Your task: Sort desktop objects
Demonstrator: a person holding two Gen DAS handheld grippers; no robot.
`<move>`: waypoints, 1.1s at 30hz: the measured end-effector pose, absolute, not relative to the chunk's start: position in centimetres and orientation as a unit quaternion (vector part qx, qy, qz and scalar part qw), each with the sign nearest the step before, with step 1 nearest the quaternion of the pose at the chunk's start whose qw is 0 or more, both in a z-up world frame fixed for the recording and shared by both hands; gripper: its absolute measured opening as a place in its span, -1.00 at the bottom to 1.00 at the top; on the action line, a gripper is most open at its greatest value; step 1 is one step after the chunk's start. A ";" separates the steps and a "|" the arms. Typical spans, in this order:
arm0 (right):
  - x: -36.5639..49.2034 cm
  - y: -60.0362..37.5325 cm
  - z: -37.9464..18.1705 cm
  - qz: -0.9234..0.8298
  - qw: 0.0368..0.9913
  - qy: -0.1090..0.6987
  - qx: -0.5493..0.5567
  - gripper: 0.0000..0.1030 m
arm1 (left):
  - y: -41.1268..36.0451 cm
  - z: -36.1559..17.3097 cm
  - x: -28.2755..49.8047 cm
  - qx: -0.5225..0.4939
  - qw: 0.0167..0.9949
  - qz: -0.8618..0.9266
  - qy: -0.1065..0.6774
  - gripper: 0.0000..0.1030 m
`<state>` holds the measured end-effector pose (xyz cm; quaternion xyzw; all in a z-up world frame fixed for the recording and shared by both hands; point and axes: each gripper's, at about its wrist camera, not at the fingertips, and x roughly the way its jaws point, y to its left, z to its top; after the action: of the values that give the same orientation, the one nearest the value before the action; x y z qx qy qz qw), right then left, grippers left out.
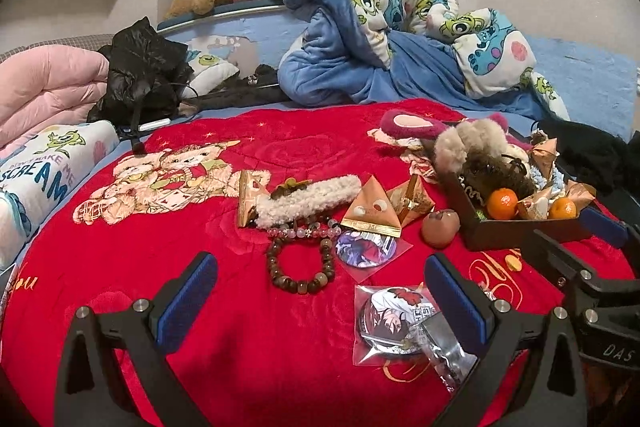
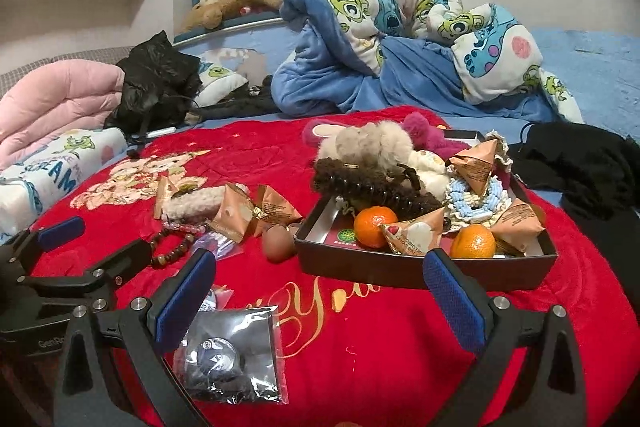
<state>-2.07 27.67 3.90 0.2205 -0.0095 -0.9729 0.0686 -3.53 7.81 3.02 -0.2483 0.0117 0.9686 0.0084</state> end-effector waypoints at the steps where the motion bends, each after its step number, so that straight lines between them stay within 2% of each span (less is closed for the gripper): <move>1: -2.0 27.6 3.9 -0.973 0.068 -0.007 0.219 1.00 | 7.8 3.0 -3.5 -0.248 0.008 0.969 0.011 1.00; 12: -1.8 27.5 3.9 -0.975 0.055 0.001 0.216 1.00 | 7.2 2.7 -3.5 -0.259 0.023 0.965 -0.013 1.00; 33: -1.7 27.5 3.8 -0.974 0.048 -0.002 0.222 1.00 | 7.5 2.8 -3.0 -0.253 0.006 0.967 0.000 1.00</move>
<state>-1.75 27.54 3.80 0.2217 -0.0021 -0.9739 0.0480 -3.04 7.49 2.77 -0.2534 -0.0003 0.9673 0.0062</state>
